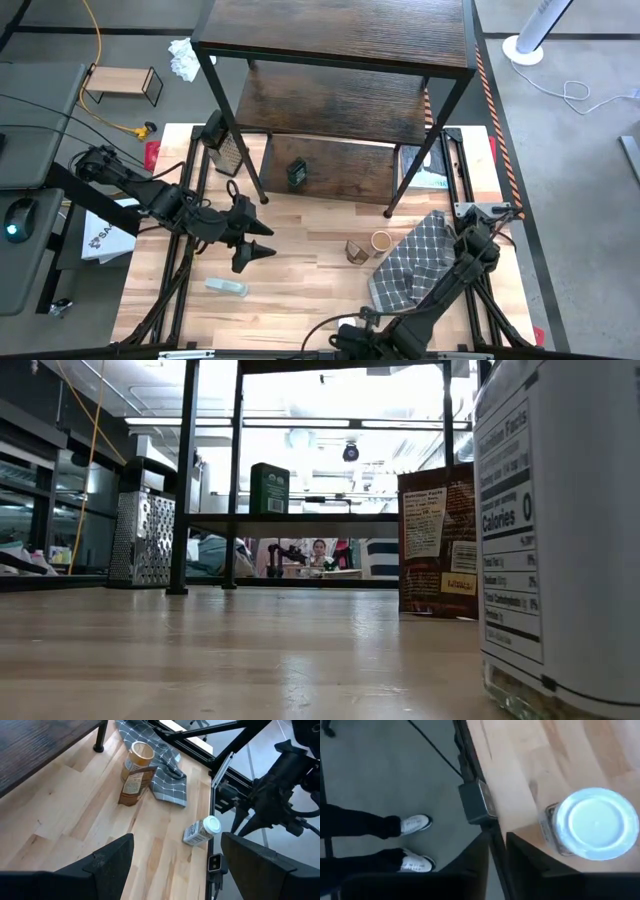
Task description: Shelf spices
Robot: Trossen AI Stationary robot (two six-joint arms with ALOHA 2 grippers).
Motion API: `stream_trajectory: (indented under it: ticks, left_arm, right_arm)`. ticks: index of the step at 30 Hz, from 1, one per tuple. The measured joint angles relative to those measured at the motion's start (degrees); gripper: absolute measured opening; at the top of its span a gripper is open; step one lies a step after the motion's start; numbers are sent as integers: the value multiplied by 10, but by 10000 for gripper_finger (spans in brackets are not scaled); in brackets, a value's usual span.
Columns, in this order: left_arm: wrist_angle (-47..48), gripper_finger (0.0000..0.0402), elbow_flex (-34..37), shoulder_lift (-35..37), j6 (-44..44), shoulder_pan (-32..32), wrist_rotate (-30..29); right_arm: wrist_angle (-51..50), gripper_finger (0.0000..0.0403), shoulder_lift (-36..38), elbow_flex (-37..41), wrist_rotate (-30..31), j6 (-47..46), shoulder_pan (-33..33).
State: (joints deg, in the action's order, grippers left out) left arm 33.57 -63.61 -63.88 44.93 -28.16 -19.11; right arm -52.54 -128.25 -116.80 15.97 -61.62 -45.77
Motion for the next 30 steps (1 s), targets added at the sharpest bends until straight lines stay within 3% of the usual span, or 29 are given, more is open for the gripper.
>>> stream_trajectory:
  ticks: [8,23,27,30]
  left_arm:
    - [0,294,0,0,0,0,-5]
    - [1,294,0,0,-31,0,-20]
    - [1,294,0,0,-33,0,-21]
    - [1,294,0,0,-41,0,-21]
  right_arm:
    - [-36,16,0,5,6,33,20]
    - [-148,14,1,4,16,66,69]
    - [-153,14,1,-33,-11,76,77]
    - [-189,25,4,-82,-43,30,83]
